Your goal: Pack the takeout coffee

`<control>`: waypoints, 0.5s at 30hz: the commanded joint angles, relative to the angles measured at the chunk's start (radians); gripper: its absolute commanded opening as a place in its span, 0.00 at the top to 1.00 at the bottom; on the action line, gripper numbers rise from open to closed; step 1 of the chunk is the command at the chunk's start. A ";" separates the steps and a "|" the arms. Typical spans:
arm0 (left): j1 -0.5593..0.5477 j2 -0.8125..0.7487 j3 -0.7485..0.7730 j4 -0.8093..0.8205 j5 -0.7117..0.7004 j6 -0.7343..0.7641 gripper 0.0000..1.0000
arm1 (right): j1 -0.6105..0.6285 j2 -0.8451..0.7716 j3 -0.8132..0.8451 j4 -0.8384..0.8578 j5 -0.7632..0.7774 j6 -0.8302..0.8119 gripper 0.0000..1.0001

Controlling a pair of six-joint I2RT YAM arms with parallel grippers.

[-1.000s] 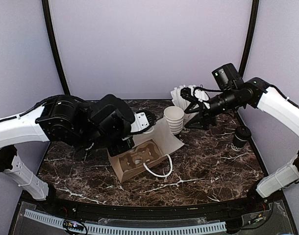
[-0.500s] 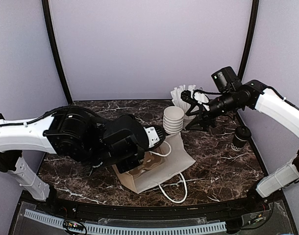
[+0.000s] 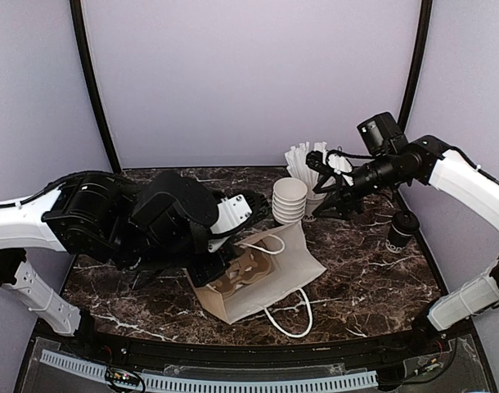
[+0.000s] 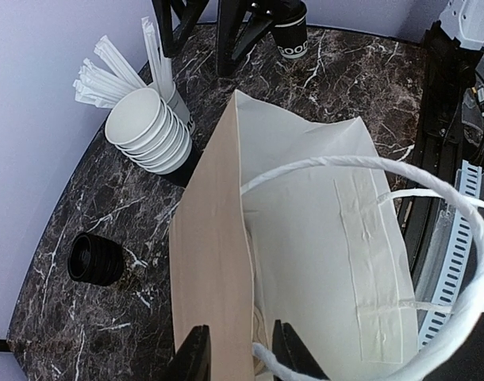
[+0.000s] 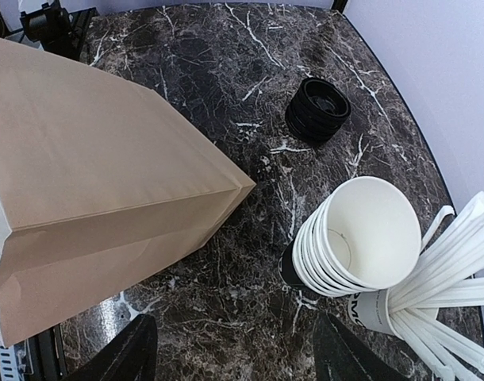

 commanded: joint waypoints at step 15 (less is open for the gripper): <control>0.272 -0.193 -0.155 0.140 0.018 0.073 0.56 | -0.250 -0.047 0.054 -0.002 0.012 0.135 0.32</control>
